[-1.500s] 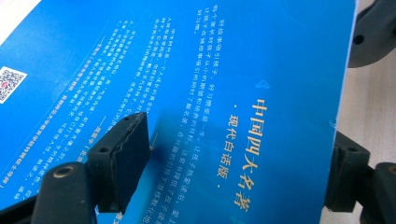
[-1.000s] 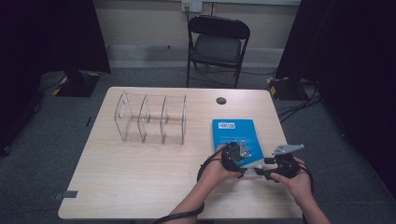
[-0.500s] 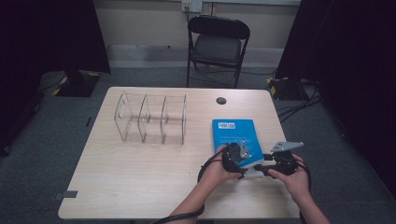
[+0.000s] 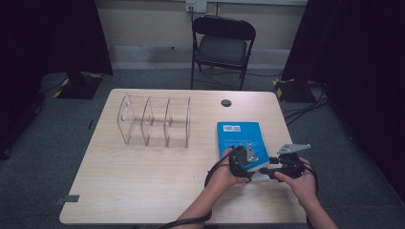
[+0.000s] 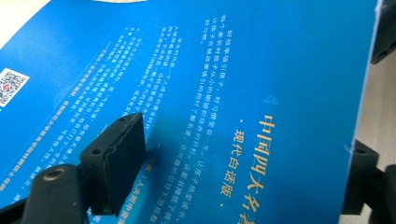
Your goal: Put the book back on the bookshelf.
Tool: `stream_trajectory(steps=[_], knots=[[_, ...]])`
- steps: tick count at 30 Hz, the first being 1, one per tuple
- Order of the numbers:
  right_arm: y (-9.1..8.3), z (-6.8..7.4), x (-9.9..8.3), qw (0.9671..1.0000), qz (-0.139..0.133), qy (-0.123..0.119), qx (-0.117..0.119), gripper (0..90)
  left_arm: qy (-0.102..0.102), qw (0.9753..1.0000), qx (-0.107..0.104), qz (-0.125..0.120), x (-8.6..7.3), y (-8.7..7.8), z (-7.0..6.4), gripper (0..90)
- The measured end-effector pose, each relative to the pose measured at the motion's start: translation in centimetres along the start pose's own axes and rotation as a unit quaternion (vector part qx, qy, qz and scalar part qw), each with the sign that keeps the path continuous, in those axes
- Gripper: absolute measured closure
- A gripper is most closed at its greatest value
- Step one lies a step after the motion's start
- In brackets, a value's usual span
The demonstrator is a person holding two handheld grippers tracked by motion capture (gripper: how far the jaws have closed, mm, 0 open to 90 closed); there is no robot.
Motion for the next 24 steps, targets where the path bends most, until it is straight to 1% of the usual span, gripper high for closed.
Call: stream_trajectory(steps=[1, 4, 6, 8, 10, 11, 12, 13, 14, 15, 17, 18, 20, 21, 22, 23, 24], knots=[[0.01, 0.0, -0.04, 1.0, -0.003, 0.006, 0.005, 38.0, -0.004, 1.0, 0.0, 0.0, 0.06, 0.01, -0.02, 19.1], [-0.06, -0.05, -0.09, 0.9999, -0.005, 0.006, 0.007, 38.1, -0.005, 1.0, 0.001, 0.002, 0.08, 0.0, -0.02, 19.4], [-0.17, -0.02, -0.09, 0.9999, -0.01, 0.006, 0.011, 38.4, -0.008, 1.0, 0.001, -0.003, 0.08, 0.0, 0.01, 20.1], [-0.24, -0.03, -0.07, 0.9998, -0.012, 0.005, 0.012, 38.4, -0.008, 1.0, 0.0, -0.001, 0.07, -0.16, 0.01, 21.9], [-0.3, -0.02, 0.01, 0.9998, -0.014, 0.002, 0.013, 38.4, -0.007, 0.9999, -0.002, -0.008, 0.16, -0.3, -0.06, 25.7], [-0.32, -0.01, 0.07, 0.9998, -0.015, 0.003, 0.012, 38.4, -0.001, 1.0, -0.002, -0.004, 0.12, -0.44, 0.0, 27.5], [-0.34, 0.04, 0.12, 0.9998, -0.015, 0.004, 0.013, 38.4, -0.007, 0.9999, -0.009, -0.01, 0.18, -0.5, -0.09, 29.3], [-0.34, 0.03, 0.23, 0.9998, -0.016, 0.003, 0.013, 38.4, -0.007, 0.9998, -0.013, -0.01, 0.16, -0.57, -0.04, 31.4], [-0.34, 0.03, 0.23, 0.9998, -0.016, 0.003, 0.013, 38.4, -0.002, 0.9999, -0.015, -0.001, 0.04, -0.75, 0.07, 31.4], [-0.34, 0.0, 0.28, 0.9998, -0.017, 0.001, 0.013, 38.4, -0.008, 0.9997, -0.017, -0.013, 0.13, -0.62, -0.01, 31.8], [-0.35, 0.04, 0.28, 0.9998, -0.017, 0.0, 0.013, 38.3, -0.008, 0.9997, -0.018, -0.011, 0.09, -0.67, 0.04, 32.0], [-0.34, 0.0, 0.26, 0.9997, -0.019, 0.0, 0.014, 38.2, -0.01, 0.9996, -0.022, -0.015, 0.14, -0.66, -0.02, 32.6], [-0.36, -0.09, 0.12, 0.9996, -0.023, 0.007, 0.017, 36.6, 0.0, 0.9997, -0.022, -0.008, 0.09, -0.83, 0.03, 34.3], [-0.38, -0.17, 0.01, 0.9995, -0.023, 0.008, 0.018, 36.3, 0.0, 0.9996, -0.023, -0.019, 0.19, -0.72, -0.01, 35.5], [-0.39, -0.2, -0.08, 0.9995, -0.024, 0.01, 0.017, 36.0, 0.006, 0.9996, -0.024, -0.009, 0.11, -0.91, -0.01, 36.5], [-0.38, -0.31, -0.22, 0.9995, -0.023, 0.012, 0.016, 35.7, 0.006, 0.9996, -0.021, -0.015, 0.18, -0.88, -0.06, 37.5], [-0.36, -0.45, -0.45, 0.9996, -0.021, 0.011, 0.014, 35.5, 0.006, 0.9996, -0.022, -0.014, 0.2, -0.92, -0.12, 38.7]])
Point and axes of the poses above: each handheld gripper's, and its own axes: y roughly forward along the jaws, x roughly out of its top, z roughly to its left, the point moved 8 cm from there along y, roughly forward along the jaws, and after that the axes turned 12 degrees about x, right-handed, at the moved point
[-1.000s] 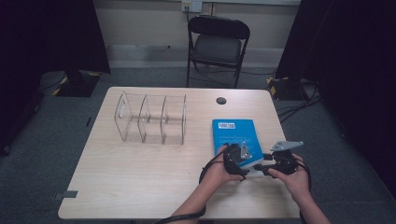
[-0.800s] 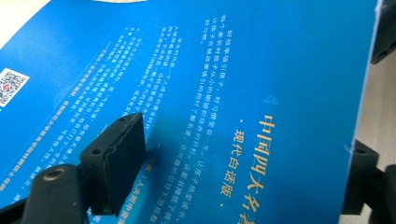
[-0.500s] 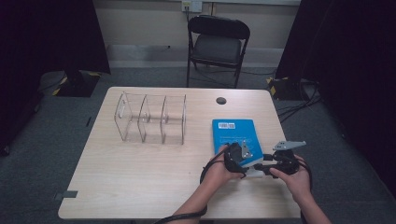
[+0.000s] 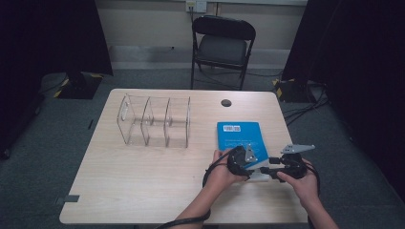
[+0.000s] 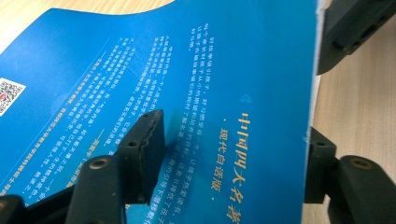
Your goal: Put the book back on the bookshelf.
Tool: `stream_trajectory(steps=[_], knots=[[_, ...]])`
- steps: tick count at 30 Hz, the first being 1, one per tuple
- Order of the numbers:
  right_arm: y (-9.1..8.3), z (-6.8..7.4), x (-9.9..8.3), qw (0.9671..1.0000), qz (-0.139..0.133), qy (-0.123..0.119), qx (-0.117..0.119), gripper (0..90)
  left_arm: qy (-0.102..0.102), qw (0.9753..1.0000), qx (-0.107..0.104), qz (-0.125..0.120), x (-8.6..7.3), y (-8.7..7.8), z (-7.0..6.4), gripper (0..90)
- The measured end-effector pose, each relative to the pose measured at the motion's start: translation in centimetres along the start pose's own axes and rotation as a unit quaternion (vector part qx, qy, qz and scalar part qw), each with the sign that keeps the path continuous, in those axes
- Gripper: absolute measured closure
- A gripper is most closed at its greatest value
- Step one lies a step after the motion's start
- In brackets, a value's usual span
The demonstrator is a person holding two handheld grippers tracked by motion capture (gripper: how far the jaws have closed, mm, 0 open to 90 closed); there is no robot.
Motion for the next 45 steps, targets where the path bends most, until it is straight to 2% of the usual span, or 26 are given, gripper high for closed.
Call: stream_trajectory(steps=[2, 4, 6, 11, 19, 21, 24, 27, 31, 35, 45], knots=[[0.0, -0.2, -0.4, 1.0, 0.003, 0.0, -0.004, 34.6, -0.001, 1.0, 0.002, -0.002, 0.1, 0.1, -0.1, 40.0], [0.2, -0.3, -1.1, 1.0, 0.005, 0.0, -0.003, 33.7, 0.007, 0.9999, 0.001, 0.007, 0.1, 0.0, -0.1, 40.2], [0.2, -0.3, -1.4, 1.0, 0.006, 0.0, -0.003, 33.5, 0.0, 1.0, -0.002, -0.001, 0.2, 0.1, 0.0, 40.3], [0.5, -0.2, -2.6, 0.9997, 0.015, -0.011, -0.012, 27.6, -0.009, 0.9999, -0.012, 0.004, 0.3, -0.2, 0.1, 45.8], [0.8, -0.3, -3.8, 0.9993, 0.027, -0.017, -0.016, 19.0, 0.001, 0.9999, -0.007, 0.009, 0.4, -0.5, 0.1, 53.6], [0.9, -0.3, -3.9, 0.9993, 0.024, -0.022, -0.016, 17.7, -0.003, 0.9999, -0.009, 0.013, 0.5, -0.6, 0.1, 55.6], [1.0, -0.4, -4.0, 0.9988, 0.027, -0.035, -0.021, 14.5, 0.004, 0.9998, -0.006, 0.019, 0.6, -0.8, 0.0, 58.0], [1.1, -0.5, -4.2, 0.9969, 0.028, -0.066, -0.032, 13.8, 0.001, 0.9998, -0.004, 0.019, 0.6, -0.9, 0.0, 59.9], [1.1, -0.6, -4.3, 0.9967, 0.02, -0.072, -0.032, 13.0, -0.007, 0.9996, -0.004, 0.027, 0.7, -1.0, 0.1, 61.9], [1.1, -0.6, -4.4, 0.9968, 0.014, -0.072, -0.03, 12.8, -0.003, 0.9993, -0.004, 0.037, 0.7, -1.2, 0.2, 63.5], [1.1, -0.7, -4.4, 0.9966, 0.015, -0.075, -0.03, 12.3, -0.007, 0.9983, -0.005, 0.058, 1.2, -1.9, 0.7, 67.5]])
Point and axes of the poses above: each handheld gripper's, and its own axes: y roughly forward along the jaws, x roughly out of its top, z roughly to its left, the point moved 8 cm from there along y, roughly forward along the jaws, and after that the axes turned 12 degrees about x, right-handed, at the moved point
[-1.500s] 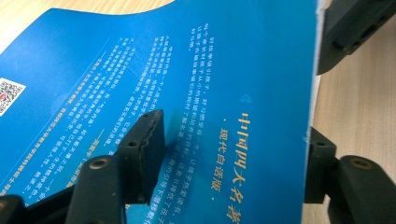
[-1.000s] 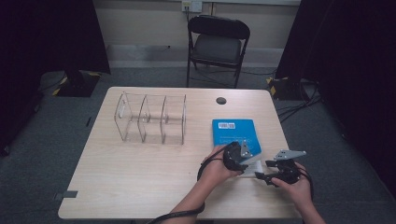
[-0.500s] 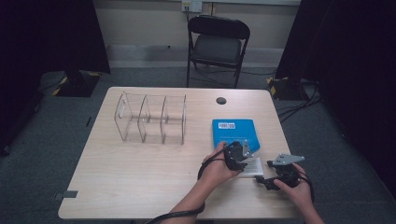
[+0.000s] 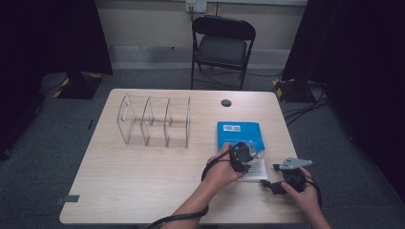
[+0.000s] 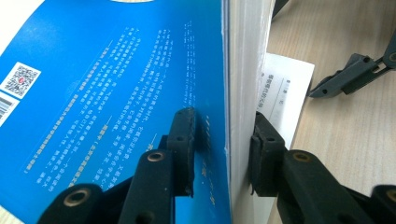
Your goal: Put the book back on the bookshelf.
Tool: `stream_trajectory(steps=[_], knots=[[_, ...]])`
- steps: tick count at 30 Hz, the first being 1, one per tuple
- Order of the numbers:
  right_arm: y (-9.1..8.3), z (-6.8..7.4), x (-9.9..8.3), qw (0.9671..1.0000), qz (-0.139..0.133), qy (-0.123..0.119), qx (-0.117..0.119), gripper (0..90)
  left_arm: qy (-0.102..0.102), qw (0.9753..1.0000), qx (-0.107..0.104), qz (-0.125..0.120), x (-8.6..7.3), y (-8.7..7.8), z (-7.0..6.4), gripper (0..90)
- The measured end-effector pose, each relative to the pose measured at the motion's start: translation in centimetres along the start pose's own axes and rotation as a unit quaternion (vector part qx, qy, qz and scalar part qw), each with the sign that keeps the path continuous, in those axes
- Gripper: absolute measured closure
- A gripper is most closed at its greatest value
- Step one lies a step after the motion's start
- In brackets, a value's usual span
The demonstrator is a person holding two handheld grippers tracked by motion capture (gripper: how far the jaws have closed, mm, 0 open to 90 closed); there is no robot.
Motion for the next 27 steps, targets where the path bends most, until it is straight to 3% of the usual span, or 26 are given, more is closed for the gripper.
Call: stream_trajectory(steps=[14, 17, 18, 27], knots=[[0.1, 0.0, 0.0, 1.0, 0.0, -0.005, 0.006, 12.2, -0.017, 0.9998, -0.001, 0.007, 0.7, -0.9, 0.7, 70.0], [0.1, 0.0, 0.0, 1.0, 0.001, -0.004, 0.006, 12.0, -0.01, 0.9999, 0.0, 0.012, 0.8, -1.2, 1.0, 70.6], [0.1, 0.0, 0.0, 1.0, 0.001, -0.004, 0.007, 12.0, -0.02, 0.9998, -0.002, 0.008, 0.9, -1.2, 1.0, 70.7], [0.1, 0.1, 0.1, 0.9999, 0.003, -0.006, 0.009, 11.8, -0.017, 0.9996, -0.001, 0.023, 1.4, -1.8, 1.7, 72.1]])
Point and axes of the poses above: each handheld gripper's, and its own axes: y roughly forward along the jaws, x roughly out of its top, z roughly to its left, the point moved 8 cm from there along y, roughly forward along the jaws, and after that the axes turned 12 degrees about x, right-handed, at the moved point
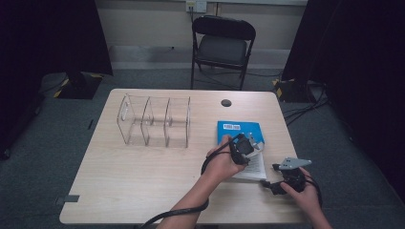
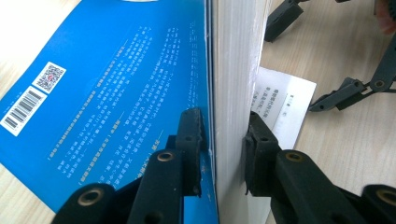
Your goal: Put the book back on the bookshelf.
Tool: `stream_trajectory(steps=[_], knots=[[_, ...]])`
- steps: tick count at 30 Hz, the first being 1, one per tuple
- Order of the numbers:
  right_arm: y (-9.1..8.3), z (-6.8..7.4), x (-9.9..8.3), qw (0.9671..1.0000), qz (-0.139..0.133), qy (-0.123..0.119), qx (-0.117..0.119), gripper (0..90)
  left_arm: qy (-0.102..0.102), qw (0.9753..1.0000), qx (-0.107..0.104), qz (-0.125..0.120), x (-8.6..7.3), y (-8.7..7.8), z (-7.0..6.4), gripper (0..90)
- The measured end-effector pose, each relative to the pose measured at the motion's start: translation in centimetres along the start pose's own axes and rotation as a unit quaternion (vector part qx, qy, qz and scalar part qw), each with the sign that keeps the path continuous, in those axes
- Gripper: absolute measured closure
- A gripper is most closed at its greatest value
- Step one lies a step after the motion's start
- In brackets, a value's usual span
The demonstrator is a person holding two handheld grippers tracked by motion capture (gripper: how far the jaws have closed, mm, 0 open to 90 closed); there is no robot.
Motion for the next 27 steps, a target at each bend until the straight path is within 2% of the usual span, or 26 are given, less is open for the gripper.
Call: stream_trajectory(steps=[16, 19, 22, 27], knots=[[0.1, 0.1, 0.0, 1.0, 0.0, -0.002, 0.0, 11.5, -0.017, 0.9998, 0.0, 0.007, 1.1, -1.3, 1.3, 74.4], [0.1, 0.1, 0.0, 1.0, 0.001, -0.004, 0.0, 11.5, -0.014, 0.9999, 0.0, 0.01, 1.3, -1.5, 1.6, 74.5], [0.1, 0.1, 0.1, 1.0, 0.001, -0.004, 0.001, 11.5, -0.025, 0.9997, 0.0, 0.007, 1.5, -1.6, 1.7, 74.6], [0.2, 0.3, 0.1, 1.0, 0.0, -0.003, 0.003, 11.7, -0.017, 0.9998, 0.0, 0.014, 1.6, -1.6, 1.8, 74.6]])
Point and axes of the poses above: each handheld gripper's, and its own axes: y roughly forward along the jaws, x roughly out of its top, z roughly to its left, the point moved 8 cm from there along y, roughly forward along the jaws, and after that the axes turned 12 degrees about x, right-handed, at the moved point
